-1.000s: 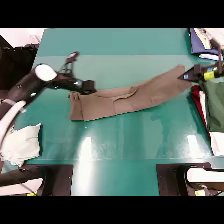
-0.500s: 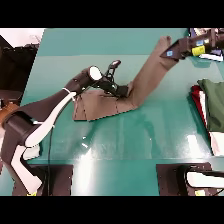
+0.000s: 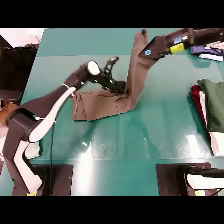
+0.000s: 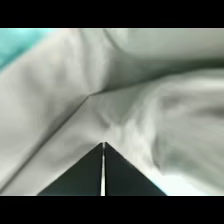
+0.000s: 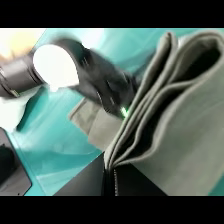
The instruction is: Fold the shirts.
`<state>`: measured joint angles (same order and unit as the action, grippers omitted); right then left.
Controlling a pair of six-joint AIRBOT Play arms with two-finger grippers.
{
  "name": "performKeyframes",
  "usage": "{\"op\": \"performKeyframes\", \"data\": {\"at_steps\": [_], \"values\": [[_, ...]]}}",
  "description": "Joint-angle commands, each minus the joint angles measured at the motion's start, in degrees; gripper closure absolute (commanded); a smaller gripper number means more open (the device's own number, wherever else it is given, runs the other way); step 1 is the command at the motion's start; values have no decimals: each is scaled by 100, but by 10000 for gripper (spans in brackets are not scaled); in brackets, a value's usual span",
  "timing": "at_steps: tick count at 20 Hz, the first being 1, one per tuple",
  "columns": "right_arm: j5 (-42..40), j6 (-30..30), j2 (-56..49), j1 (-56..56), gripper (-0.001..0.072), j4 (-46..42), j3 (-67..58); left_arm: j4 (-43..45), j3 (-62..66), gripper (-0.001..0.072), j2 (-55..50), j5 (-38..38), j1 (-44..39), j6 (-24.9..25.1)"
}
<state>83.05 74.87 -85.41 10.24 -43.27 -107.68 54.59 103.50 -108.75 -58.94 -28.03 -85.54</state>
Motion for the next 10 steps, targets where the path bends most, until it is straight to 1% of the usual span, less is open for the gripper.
{"op": "performKeyframes", "data": {"at_steps": [1, 3, 6, 8, 10], "values": [[-20, -92, -310, 365, 700, 7, -17, 1141, 125, 681, 730, -699, 516, -7], [-157, -101, -518, 671, 700, 9, -17, 1875, 125, 681, 1357, -1117, 922, -2], [-682, -114, -887, 1266, 700, 7, -17, 2787, 125, 680, 2284, -1751, 1604, 7], [-1143, -319, -1163, 1733, 699, 7, -17, 3261, 125, 680, 2824, -2013, 2002, 7], [-1731, -481, -1480, 2234, 698, 2, -17, 3528, 125, 680, 3254, -2090, 2310, 7]]}}
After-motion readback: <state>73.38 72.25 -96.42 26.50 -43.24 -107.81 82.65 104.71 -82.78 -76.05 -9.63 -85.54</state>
